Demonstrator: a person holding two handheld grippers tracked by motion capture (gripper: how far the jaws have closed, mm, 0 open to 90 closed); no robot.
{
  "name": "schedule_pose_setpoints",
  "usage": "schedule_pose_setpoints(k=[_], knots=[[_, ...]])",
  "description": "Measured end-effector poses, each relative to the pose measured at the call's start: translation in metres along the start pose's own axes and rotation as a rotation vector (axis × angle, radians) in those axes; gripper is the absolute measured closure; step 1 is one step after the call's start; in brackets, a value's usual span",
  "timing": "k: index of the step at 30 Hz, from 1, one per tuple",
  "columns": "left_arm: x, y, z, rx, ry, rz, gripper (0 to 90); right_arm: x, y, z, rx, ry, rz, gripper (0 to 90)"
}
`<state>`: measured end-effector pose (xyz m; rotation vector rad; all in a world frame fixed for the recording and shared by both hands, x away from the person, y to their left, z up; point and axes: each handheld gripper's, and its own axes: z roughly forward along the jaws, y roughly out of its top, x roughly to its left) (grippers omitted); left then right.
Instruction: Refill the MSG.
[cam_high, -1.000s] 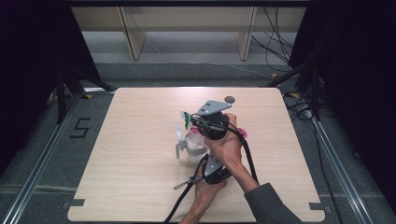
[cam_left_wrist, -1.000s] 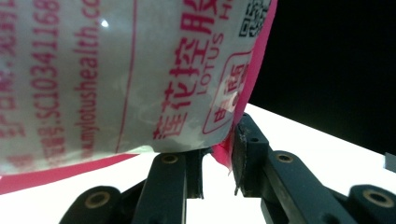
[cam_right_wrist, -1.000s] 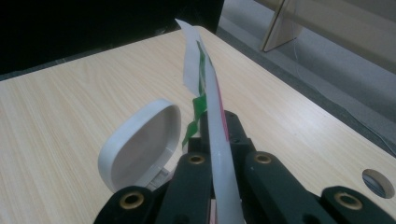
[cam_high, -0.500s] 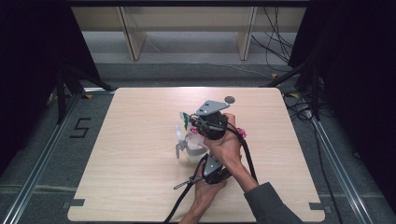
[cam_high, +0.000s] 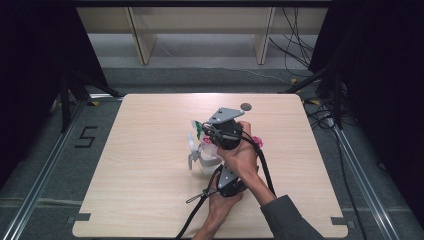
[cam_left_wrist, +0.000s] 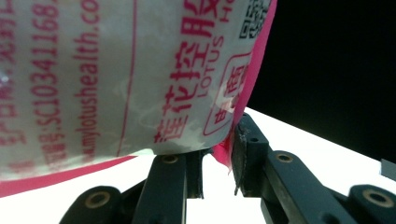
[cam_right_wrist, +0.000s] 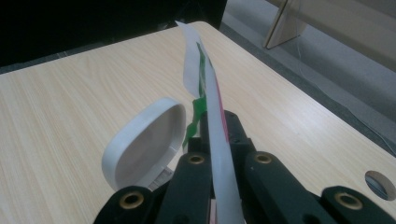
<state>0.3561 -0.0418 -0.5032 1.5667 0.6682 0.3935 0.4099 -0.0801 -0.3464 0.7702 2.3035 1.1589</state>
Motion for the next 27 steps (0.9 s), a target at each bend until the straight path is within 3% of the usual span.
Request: schedule_pose_setpoints(k=[8, 15, 16, 17, 19, 23, 25, 27], knots=[[0.0002, 0.0003, -0.0003, 0.007, -0.002, 0.006, 75.5, -0.0016, 0.0, -0.0014, -0.004, 0.009, -0.018, 90.0], [0.0005, -0.0001, 0.0009, 0.001, -0.001, 0.001, 75.5, -0.0007, -0.0002, -0.0008, -0.003, 0.004, 0.005, 90.0], [-0.0076, -0.0006, 0.0072, -0.09, -0.015, -0.109, 75.5, -0.0015, -0.0001, -0.0003, 0.003, 0.01, -0.009, 90.0], [-0.0056, -0.0005, 0.0057, -0.067, -0.014, -0.077, 75.5, -0.0009, -0.0003, 0.0003, 0.009, 0.004, -0.008, 90.0], [-0.004, 0.0001, 0.0051, -0.055, -0.01, -0.053, 75.5, 0.0001, -0.0002, 0.0008, 0.0, -0.004, -0.007, 90.0], [-0.0056, -0.0003, 0.006, -0.067, -0.01, -0.073, 75.4, 0.0004, 0.0, 0.0009, -0.004, -0.002, -0.005, 90.0], [-0.0047, -0.0001, 0.0056, -0.06, -0.009, -0.061, 75.5, 0.0004, 0.0, 0.0012, 0.009, 0.0, -0.018, 90.0], [-0.0049, 0.0003, 0.0052, -0.066, -0.012, -0.066, 75.5, 0.0002, 0.0003, 0.0, 0.003, 0.001, -0.002, 90.0]])
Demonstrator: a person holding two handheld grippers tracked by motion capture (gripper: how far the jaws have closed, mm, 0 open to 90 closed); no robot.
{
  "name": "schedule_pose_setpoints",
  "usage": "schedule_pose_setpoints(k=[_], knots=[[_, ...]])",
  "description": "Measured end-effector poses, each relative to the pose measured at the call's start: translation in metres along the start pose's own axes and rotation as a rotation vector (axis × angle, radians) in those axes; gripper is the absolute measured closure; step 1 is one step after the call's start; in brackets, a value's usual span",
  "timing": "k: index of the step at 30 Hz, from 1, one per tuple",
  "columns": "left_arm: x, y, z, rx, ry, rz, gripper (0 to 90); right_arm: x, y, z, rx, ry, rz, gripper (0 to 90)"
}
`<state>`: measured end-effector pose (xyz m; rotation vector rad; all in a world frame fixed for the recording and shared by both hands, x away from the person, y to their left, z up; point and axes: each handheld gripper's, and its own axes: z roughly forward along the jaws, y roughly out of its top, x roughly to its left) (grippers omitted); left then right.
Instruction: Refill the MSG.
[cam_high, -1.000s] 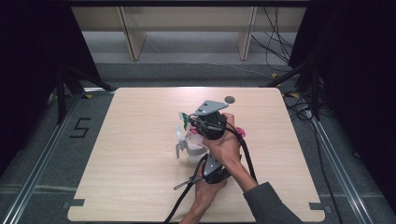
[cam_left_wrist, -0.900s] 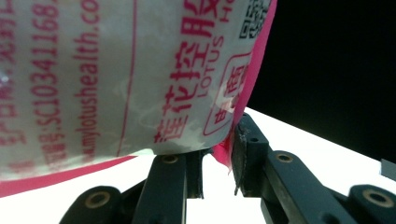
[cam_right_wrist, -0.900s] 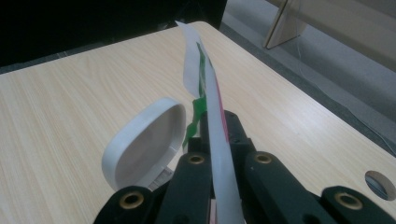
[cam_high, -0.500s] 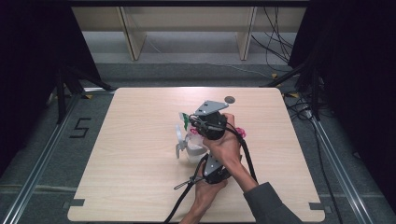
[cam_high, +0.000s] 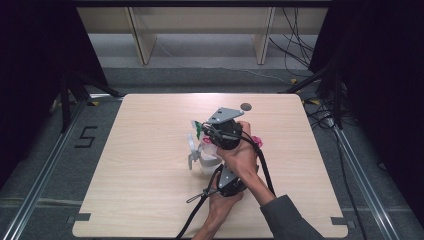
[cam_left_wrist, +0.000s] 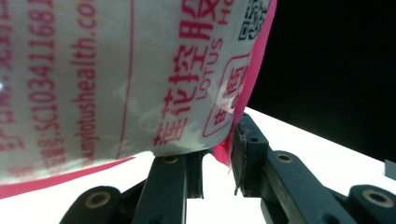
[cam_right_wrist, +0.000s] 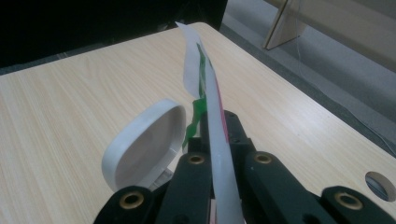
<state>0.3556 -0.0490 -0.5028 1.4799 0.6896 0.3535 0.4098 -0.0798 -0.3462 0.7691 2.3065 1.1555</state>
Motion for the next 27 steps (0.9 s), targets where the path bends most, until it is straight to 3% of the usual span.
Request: schedule_pose_setpoints(k=[2, 6, 8, 11, 21, 22, 27], knots=[[-0.0012, -0.0005, 0.0009, -0.006, 0.0, -0.017, 75.5, -0.0006, 0.0001, 0.0, 0.0, 0.002, -0.008, 90.0], [0.0012, 0.0005, -0.0017, 0.019, 0.0, 0.012, 75.6, 0.0024, 0.0002, 0.0022, 0.014, 0.004, -0.021, 90.0], [0.0004, 0.0005, -0.001, 0.007, -0.002, -0.006, 75.6, 0.002, 0.0009, 0.0024, -0.003, 0.002, -0.028, 90.0], [0.0011, 0.0005, -0.0015, 0.016, -0.002, 0.007, 75.6, 0.003, 0.0008, 0.0032, 0.009, 0.005, -0.04, 90.0], [0.0001, 0.0006, -0.0008, -0.001, 0.001, 0.005, 75.6, 0.002, 0.0004, -0.0006, -0.012, 0.004, 0.002, 90.0], [0.0067, 0.0022, -0.0071, 0.105, 0.019, 0.102, 75.6, 0.002, 0.0005, -0.001, -0.01, 0.006, 0.003, 90.0], [0.0063, 0.0024, -0.0073, 0.105, 0.021, 0.104, 75.6, 0.0005, 0.0009, -0.003, -0.012, 0.013, 0.005, 90.0]])
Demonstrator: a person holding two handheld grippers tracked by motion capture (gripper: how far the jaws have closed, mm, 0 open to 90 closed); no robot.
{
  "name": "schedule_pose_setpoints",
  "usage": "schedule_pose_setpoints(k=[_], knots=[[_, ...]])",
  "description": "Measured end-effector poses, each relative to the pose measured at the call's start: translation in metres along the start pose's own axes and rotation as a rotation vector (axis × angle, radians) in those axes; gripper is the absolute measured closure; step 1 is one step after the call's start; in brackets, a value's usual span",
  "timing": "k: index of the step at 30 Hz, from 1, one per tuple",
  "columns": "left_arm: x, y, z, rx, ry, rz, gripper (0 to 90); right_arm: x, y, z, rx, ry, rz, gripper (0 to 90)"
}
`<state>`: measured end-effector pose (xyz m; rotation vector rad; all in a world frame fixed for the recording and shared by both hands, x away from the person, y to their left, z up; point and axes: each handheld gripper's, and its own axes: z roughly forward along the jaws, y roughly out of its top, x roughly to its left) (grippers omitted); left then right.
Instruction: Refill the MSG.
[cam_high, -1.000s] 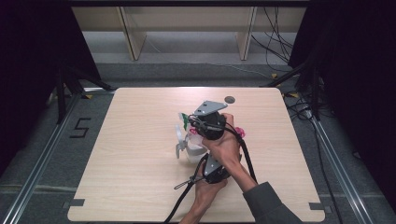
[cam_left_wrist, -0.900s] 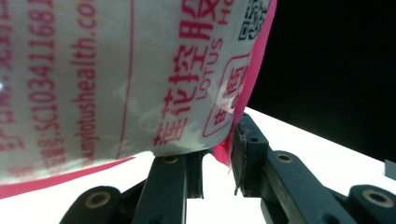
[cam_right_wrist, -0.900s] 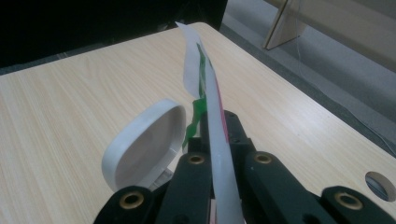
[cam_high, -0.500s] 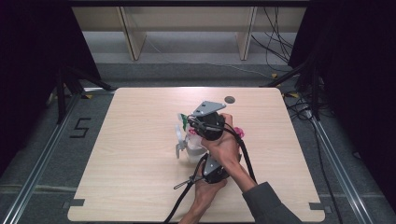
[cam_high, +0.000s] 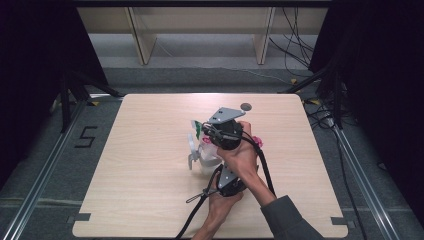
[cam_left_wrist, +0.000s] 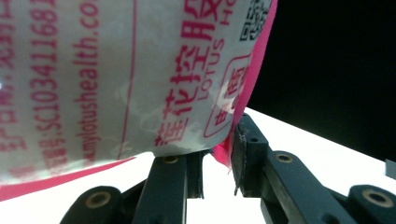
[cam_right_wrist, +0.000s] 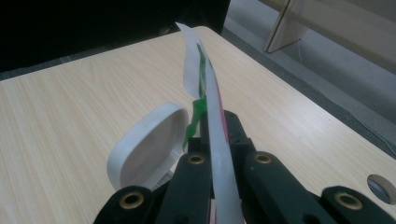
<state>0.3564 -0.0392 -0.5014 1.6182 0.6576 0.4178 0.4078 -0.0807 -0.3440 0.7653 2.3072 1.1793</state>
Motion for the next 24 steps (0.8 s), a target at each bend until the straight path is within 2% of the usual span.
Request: schedule_pose_setpoints(k=[5, 8, 9, 15, 17, 20, 22, 24], knots=[[0.0006, -0.0002, 0.0007, -0.009, 0.001, 0.0, 75.6, 0.0, -0.0004, 0.0004, -0.011, -0.008, 0.004, 90.0], [0.0004, -0.0003, 0.0002, 0.002, -0.004, 0.0, 75.6, -0.0006, -0.0002, 0.0011, 0.002, -0.003, -0.007, 90.0], [-0.0001, -0.001, 0.0012, -0.009, 0.0, -0.006, 75.6, -0.0005, -0.0001, 0.0017, 0.008, -0.001, -0.01, 90.0], [0.002, -0.0009, 0.0005, -0.008, -0.001, -0.004, 75.6, -0.0007, 0.0, 0.002, -0.009, -0.007, -0.007, 90.0], [0.0012, -0.0014, 0.0008, -0.003, -0.005, -0.012, 75.7, -0.0001, -0.0005, 0.0045, -0.001, -0.008, -0.022, 90.0], [0.0016, -0.0008, -0.0001, -0.004, -0.002, -0.007, 75.7, 0.0005, 0.0001, 0.0039, 0.011, 0.0, -0.018, 90.0], [0.0009, -0.0008, 0.0007, -0.005, -0.008, -0.008, 75.6, -0.0002, 0.0002, 0.004, 0.0, -0.008, -0.025, 90.0], [0.0004, -0.0013, 0.0016, -0.013, -0.002, -0.009, 75.6, 0.0022, -0.0006, 0.0055, 0.018, -0.014, -0.034, 90.0]])
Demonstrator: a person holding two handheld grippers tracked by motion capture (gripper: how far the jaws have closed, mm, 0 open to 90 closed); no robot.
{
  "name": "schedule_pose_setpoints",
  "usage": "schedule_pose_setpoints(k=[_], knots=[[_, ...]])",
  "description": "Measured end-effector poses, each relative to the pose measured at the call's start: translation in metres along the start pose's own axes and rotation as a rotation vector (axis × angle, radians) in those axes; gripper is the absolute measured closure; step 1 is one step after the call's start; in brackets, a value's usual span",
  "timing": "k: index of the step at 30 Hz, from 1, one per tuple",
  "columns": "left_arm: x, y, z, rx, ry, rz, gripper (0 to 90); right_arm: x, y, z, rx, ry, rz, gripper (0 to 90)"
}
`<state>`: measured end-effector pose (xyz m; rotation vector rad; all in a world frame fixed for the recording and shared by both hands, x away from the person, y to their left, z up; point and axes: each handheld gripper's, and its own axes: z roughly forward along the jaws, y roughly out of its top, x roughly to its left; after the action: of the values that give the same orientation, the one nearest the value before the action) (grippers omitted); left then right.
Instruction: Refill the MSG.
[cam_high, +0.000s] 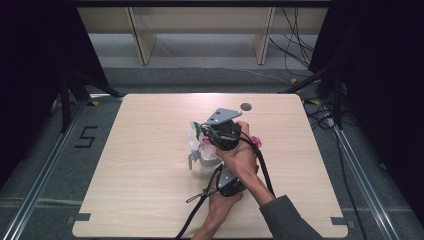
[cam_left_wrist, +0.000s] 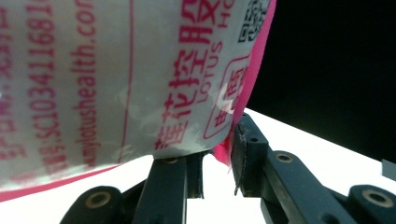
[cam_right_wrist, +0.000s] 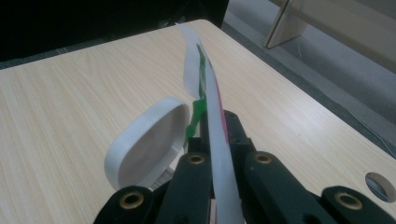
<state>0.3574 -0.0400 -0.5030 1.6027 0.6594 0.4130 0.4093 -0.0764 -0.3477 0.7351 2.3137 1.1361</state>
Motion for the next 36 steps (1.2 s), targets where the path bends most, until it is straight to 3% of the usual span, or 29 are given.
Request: schedule_pose_setpoints(k=[4, 7, 9, 11, 14, 16, 17, 20, 21, 23, 25, 29, 34, 36], knots=[[0.0001, 0.0009, -0.0011, -0.001, -0.001, 0.002, 75.6, -0.0023, 0.0009, -0.0024, -0.022, 0.003, 0.012, 90.0], [-0.0006, 0.0006, -0.0009, 0.006, -0.004, 0.003, 75.6, -0.0014, 0.0006, -0.0018, 0.002, 0.01, -0.004, 90.0], [-0.0006, 0.0009, -0.0008, -0.001, -0.001, 0.0, 75.6, -0.0024, 0.0008, -0.0036, -0.012, 0.009, 0.029, 90.0], [-0.0009, 0.0008, -0.0003, -0.002, -0.002, -0.003, 75.7, -0.0024, 0.0006, -0.002, -0.015, 0.005, 0.007, 90.0], [-0.0002, 0.0014, -0.0019, 0.004, -0.002, 0.004, 75.7, -0.0007, 0.0011, -0.0016, -0.001, 0.01, 0.006, 90.0], [-0.0004, 0.0012, -0.0012, -0.002, 0.0, 0.001, 75.7, -0.001, 0.001, -0.0027, -0.024, -0.002, 0.024, 90.0], [-0.0015, 0.0005, -0.0006, 0.003, -0.007, -0.002, 75.7, 0.0004, 0.0004, -0.0015, 0.002, 0.006, 0.006, 90.0], [-0.0012, 0.0013, -0.0014, 0.006, -0.004, 0.001, 75.7, 0.0001, 0.0002, -0.0009, 0.006, 0.001, 0.001, 90.0], [-0.0008, 0.0017, -0.0019, 0.004, -0.001, 0.006, 75.7, -0.001, 0.0009, -0.0031, -0.02, 0.001, 0.023, 90.0], [-0.0011, 0.0018, -0.0013, 0.002, -0.004, 0.001, 75.7, -0.0004, 0.0009, -0.0034, -0.02, 0.004, 0.026, 90.0], [-0.0022, 0.0009, -0.0001, -0.004, -0.003, 0.0, 75.7, -0.0008, 0.001, -0.0015, -0.002, 0.0, -0.02, 90.0], [-0.0018, 0.0015, -0.0001, -0.008, 0.0, 0.003, 75.7, 0.0007, 0.0011, -0.0032, 0.006, 0.012, 0.025, 90.0], [-0.0021, 0.002, -0.0013, 0.002, -0.001, 0.008, 75.7, -0.001, 0.001, -0.0029, 0.001, 0.012, -0.002, 90.0], [-0.0024, 0.0014, -0.0005, 0.002, -0.007, 0.004, 75.7, 0.0007, 0.0008, -0.0027, -0.004, 0.002, 0.01, 90.0]])
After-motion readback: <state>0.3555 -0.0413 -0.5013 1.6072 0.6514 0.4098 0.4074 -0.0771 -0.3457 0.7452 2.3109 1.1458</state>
